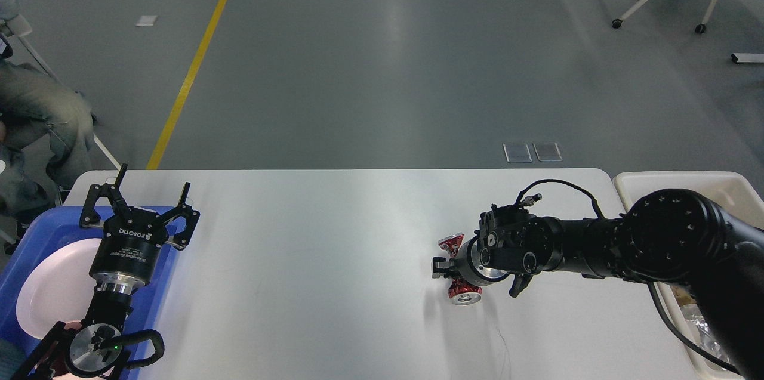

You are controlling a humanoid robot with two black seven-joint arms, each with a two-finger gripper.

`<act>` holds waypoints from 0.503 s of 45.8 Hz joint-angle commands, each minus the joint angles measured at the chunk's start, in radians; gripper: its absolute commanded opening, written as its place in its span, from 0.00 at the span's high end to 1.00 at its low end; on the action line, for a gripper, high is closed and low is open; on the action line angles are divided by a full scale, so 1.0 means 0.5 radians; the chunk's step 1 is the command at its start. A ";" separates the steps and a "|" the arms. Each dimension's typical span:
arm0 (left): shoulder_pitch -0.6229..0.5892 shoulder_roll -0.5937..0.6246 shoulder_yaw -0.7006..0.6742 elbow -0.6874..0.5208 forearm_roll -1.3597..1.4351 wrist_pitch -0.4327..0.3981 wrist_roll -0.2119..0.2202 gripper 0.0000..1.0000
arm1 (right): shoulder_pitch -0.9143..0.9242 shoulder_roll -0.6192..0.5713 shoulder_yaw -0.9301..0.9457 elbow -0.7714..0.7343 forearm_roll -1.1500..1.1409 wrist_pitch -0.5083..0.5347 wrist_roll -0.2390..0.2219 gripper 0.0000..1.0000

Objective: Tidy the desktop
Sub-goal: 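Lift the red can and carry it to the white bin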

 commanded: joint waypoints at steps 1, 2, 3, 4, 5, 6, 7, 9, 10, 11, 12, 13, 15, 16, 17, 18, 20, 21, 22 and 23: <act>0.000 0.000 0.000 0.000 0.000 0.000 0.000 0.04 | 0.137 -0.083 -0.008 0.134 0.009 0.118 -0.018 1.00; 0.000 0.000 0.000 0.000 0.000 0.000 0.000 0.04 | 0.174 -0.095 -0.011 0.161 0.018 0.155 -0.018 1.00; 0.000 0.000 0.000 0.000 0.000 0.000 0.000 0.04 | 0.208 -0.116 -0.014 0.189 0.036 0.189 -0.018 1.00; 0.000 0.000 0.000 0.000 0.000 0.000 0.000 0.04 | 0.242 -0.138 -0.021 0.219 0.057 0.219 -0.021 1.00; 0.000 0.000 0.000 0.000 0.000 0.000 0.000 0.04 | 0.279 -0.162 -0.027 0.253 0.085 0.250 -0.021 1.00; 0.000 0.000 0.000 0.000 0.000 0.000 0.000 0.04 | 0.318 -0.187 -0.036 0.287 0.116 0.281 -0.021 1.00; 0.000 0.000 0.000 0.000 0.000 0.000 0.000 0.04 | 0.364 -0.217 -0.045 0.330 0.149 0.305 -0.021 1.00; 0.000 0.000 0.000 0.000 0.000 0.000 0.000 0.04 | 0.475 -0.264 -0.085 0.419 0.217 0.355 -0.024 1.00; 0.000 0.000 0.000 0.000 0.000 0.000 0.000 0.04 | 0.536 -0.288 -0.118 0.471 0.248 0.376 -0.024 1.00; 0.000 0.000 0.000 0.000 0.000 0.000 0.000 0.04 | 0.607 -0.313 -0.164 0.529 0.287 0.388 -0.024 1.00; 0.000 0.000 0.000 0.000 0.000 0.000 0.000 0.04 | 0.668 -0.325 -0.207 0.575 0.318 0.398 -0.024 1.00; 0.000 0.000 0.000 0.000 0.000 0.003 0.000 0.04 | 0.732 -0.337 -0.256 0.633 0.355 0.401 -0.024 1.00; 0.000 0.000 0.000 0.000 0.000 0.000 0.000 0.04 | 0.870 -0.356 -0.355 0.744 0.432 0.404 -0.024 1.00; 0.000 0.000 0.000 0.000 0.000 0.000 0.000 0.04 | 0.941 -0.359 -0.407 0.799 0.468 0.404 -0.021 1.00; 0.000 0.000 0.000 0.000 0.000 0.000 0.000 0.04 | 1.008 -0.368 -0.456 0.857 0.511 0.404 -0.021 1.00; 0.000 0.000 0.000 0.000 0.000 0.000 0.000 0.04 | 1.079 -0.374 -0.499 0.909 0.551 0.401 -0.021 1.00; 0.000 0.000 0.000 0.000 0.000 0.000 0.000 0.04 | 1.217 -0.405 -0.570 1.020 0.625 0.401 -0.021 1.00; 0.000 0.000 0.000 0.000 0.000 0.000 0.000 0.04 | 1.282 -0.426 -0.591 1.069 0.659 0.398 -0.021 1.00; 0.000 0.000 0.000 0.000 0.000 0.000 0.000 0.04 | 1.340 -0.448 -0.610 1.118 0.686 0.398 -0.021 1.00; 0.000 0.000 0.000 0.000 0.000 0.000 0.000 0.04 | 1.404 -0.469 -0.622 1.161 0.711 0.398 -0.021 1.00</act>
